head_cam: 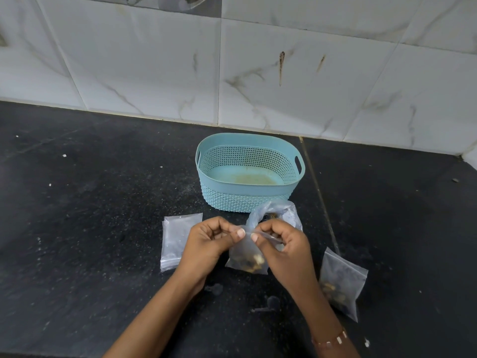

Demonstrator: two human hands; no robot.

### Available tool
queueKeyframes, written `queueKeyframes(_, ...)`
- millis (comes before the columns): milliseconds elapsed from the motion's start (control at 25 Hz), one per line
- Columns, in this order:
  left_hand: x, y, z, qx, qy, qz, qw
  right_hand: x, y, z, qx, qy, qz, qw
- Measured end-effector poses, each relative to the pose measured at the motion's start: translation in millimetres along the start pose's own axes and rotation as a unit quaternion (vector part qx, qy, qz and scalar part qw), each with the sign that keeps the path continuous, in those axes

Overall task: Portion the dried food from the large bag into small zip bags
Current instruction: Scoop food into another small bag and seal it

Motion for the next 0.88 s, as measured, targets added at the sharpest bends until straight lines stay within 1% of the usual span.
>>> queueKeyframes(120,3,-3,0,0.008,0.007,0.001,1.0,-1,-3,-1,-0.006,0.006,0.006,1.0)
queueKeyframes(360,7,-9,7,0.024,0.03,0.017,0.999,-7,-7,-1,0.014,-0.005,-0.013,1.0)
queueKeyframes(480,8,-11,10,0.019,-0.001,0.008,1.0,-6,-8,-5,0.047,-0.001,-0.01,0.999)
queueKeyframes(720,10,-13,5,0.012,-0.063,-0.018,0.998,-10,-12,-12,0.05,0.047,0.014,0.998)
queueKeyframes(800,10,-12,6,0.014,-0.072,-0.027,0.997,-12,-11,-11,0.055,0.048,0.002,0.997)
queueKeyframes(880,8,-10,5,0.032,-0.09,-0.035,0.995,-12,-12,-10,0.057,0.044,-0.014,0.997)
Point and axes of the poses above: each hand's wrist, its own y-axis away from the middle knuckle, its own z-axis out of the back of the hand, x = y × z, the point moved 4 cm from there along -y, towards the middle knuckle, and after that the axes turned 7 degrees about z, right-handed, at the moved point
